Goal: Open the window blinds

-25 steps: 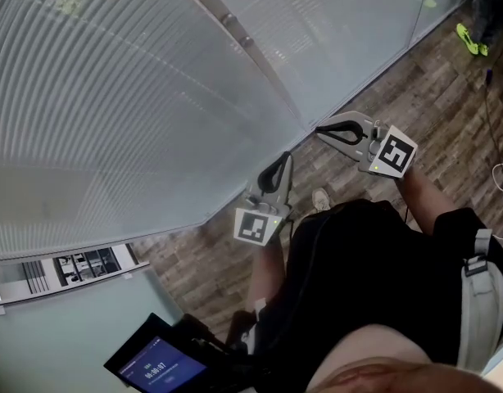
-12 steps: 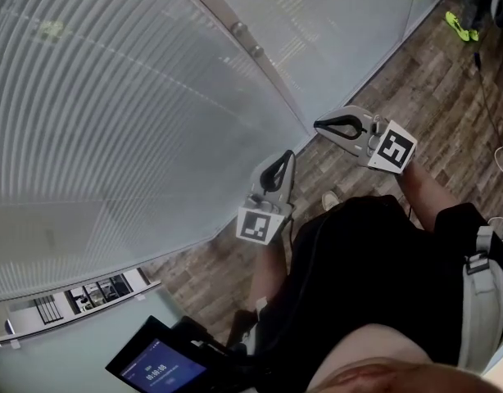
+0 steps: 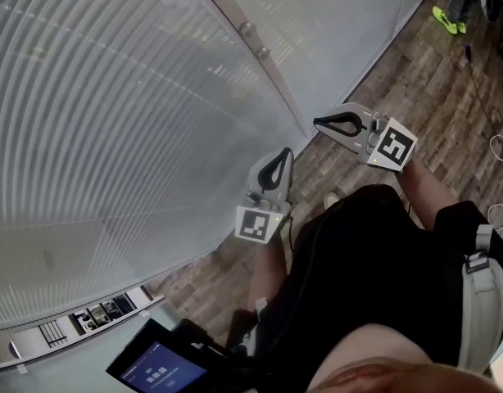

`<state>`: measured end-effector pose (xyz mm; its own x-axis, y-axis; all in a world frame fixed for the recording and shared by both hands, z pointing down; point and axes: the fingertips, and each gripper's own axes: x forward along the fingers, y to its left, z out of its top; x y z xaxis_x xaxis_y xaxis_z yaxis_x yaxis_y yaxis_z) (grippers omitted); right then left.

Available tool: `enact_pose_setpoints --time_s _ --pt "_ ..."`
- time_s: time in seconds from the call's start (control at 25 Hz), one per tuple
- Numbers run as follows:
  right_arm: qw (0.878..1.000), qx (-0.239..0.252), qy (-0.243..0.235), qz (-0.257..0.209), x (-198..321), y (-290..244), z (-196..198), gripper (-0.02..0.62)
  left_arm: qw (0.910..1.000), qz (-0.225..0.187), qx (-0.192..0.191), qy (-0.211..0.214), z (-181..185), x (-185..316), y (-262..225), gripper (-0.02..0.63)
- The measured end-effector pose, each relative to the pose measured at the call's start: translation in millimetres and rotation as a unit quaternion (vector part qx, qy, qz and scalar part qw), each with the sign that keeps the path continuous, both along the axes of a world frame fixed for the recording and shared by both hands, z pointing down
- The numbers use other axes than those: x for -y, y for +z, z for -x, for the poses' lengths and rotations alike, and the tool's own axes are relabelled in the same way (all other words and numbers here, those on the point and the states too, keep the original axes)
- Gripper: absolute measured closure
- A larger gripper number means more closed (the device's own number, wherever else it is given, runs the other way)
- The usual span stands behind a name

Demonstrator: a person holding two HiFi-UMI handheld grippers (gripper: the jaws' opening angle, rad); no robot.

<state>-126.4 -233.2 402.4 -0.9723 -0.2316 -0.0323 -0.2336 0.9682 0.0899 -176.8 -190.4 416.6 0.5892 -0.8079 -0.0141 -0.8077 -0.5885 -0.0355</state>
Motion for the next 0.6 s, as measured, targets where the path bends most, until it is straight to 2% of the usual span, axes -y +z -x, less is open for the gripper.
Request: enact_pose_setpoints --time_s 0.6 --pt "1.0 -0.006 0.005 -0.003 8.1 9.1 16.9 0.589 0.9999 -0.008 -0.006 0.007 13.0 11.6 -1.3 0.603"
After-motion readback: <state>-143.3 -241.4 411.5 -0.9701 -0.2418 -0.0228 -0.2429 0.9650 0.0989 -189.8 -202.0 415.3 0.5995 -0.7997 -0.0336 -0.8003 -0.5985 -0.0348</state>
